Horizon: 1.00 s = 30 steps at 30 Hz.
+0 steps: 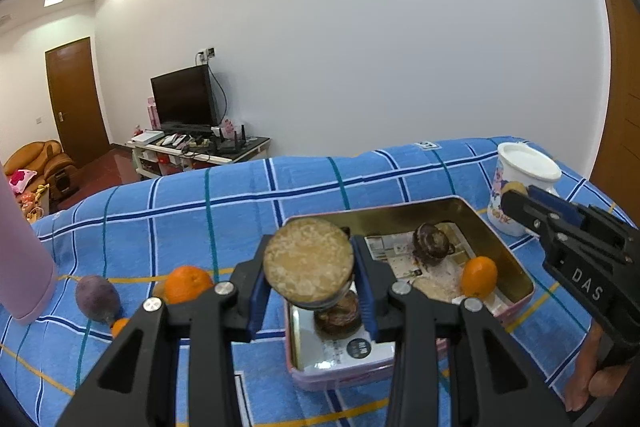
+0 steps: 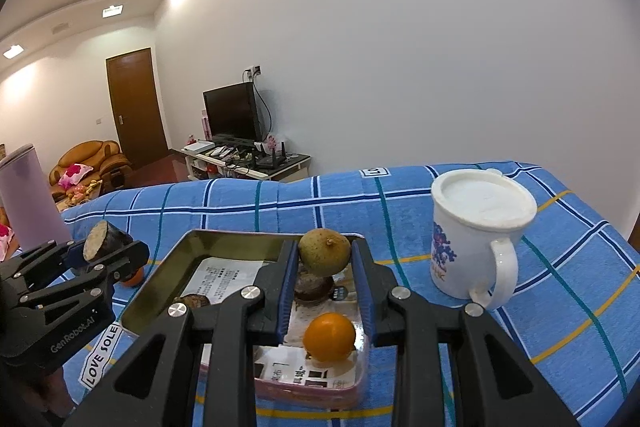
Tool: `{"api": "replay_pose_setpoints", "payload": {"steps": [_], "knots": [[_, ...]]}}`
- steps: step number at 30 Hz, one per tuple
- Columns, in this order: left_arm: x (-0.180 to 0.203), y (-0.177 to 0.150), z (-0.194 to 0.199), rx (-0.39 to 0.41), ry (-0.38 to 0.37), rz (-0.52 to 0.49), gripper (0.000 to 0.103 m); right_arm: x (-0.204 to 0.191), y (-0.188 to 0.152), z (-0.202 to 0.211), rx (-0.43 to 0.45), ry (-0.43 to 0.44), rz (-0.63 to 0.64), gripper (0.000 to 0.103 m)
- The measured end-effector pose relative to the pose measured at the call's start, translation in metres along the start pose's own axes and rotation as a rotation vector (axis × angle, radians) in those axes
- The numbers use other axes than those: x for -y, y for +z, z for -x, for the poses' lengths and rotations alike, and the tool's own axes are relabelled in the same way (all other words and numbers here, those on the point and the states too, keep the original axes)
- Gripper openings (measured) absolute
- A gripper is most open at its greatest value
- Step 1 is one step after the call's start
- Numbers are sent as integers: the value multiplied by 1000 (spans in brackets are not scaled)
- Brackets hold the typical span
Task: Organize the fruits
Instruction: 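Carry the small brown fruit and taro slice over the pink tin, then lower both held items into the tin and open both grippers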
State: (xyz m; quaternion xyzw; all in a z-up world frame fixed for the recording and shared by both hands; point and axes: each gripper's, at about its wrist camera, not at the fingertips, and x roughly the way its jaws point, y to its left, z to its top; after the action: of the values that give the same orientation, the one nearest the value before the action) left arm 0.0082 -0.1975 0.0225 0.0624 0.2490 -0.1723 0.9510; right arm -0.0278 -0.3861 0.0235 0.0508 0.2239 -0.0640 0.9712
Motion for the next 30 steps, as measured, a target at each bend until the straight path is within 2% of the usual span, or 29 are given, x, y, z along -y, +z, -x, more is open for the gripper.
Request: {"api": "replay_pose_setpoints", "payload": {"steps": [11,21,30], "knots": [[18,8,-15,-7,-24,-4,39,15,1,-8,-22,-33,-20,29],[30,5,-37,-39,-9,-25,39,-4,-8,-28,-115,-41,58,29],[32,7,-52,-68,2,-12,39,-10,-12,-37,-154,-35,82,29]]}}
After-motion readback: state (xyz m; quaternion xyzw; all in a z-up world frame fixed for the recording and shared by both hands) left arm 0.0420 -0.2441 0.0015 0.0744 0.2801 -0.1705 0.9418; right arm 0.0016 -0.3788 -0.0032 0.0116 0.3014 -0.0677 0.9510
